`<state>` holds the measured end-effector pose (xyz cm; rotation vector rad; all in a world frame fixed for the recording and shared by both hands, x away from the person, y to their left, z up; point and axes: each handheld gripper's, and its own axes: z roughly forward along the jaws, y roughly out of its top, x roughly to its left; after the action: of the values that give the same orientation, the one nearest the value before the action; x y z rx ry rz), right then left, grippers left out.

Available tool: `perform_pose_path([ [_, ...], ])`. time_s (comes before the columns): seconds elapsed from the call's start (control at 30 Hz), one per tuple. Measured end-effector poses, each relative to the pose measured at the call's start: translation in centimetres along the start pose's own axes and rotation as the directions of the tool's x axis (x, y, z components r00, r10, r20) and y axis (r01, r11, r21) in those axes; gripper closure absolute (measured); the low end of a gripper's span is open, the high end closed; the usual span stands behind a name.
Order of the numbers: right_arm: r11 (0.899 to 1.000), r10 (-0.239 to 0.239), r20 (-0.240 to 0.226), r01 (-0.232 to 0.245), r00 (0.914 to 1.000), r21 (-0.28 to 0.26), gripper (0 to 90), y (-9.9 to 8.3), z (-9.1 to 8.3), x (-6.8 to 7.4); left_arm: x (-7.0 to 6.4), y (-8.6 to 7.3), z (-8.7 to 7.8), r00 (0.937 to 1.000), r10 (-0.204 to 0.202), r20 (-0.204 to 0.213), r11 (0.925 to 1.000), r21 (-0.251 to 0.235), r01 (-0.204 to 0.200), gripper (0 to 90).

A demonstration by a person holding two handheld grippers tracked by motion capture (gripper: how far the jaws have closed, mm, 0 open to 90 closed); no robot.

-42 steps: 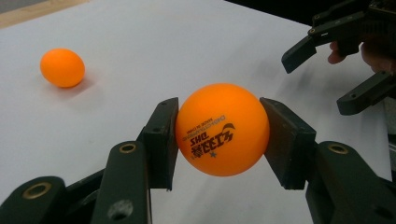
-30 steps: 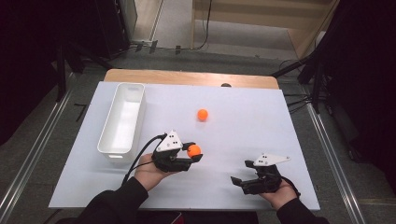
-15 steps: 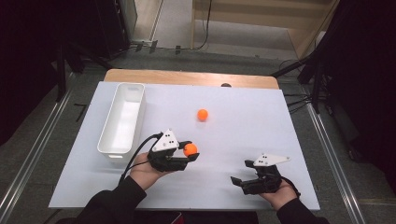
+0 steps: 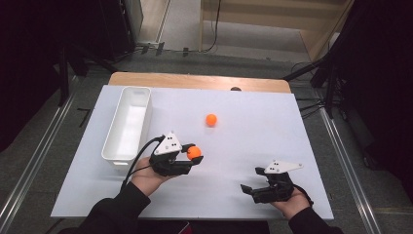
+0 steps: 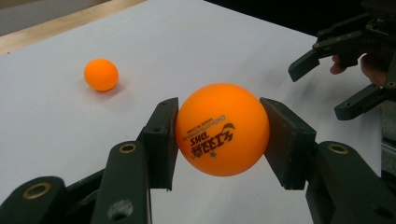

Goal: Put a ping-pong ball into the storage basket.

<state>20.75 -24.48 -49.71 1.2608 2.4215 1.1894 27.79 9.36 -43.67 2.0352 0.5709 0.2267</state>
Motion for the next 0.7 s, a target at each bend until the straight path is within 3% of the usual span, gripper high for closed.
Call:
perform_pose_path([
  [0.7,1.0,0.006,-0.001,-0.006,1.0,0.006,11.7,-0.01,0.02,0.02,1.02,-0.04,-0.48,0.9995,-0.021,-0.024,0.9997,0.011,0.021,50.2],
])
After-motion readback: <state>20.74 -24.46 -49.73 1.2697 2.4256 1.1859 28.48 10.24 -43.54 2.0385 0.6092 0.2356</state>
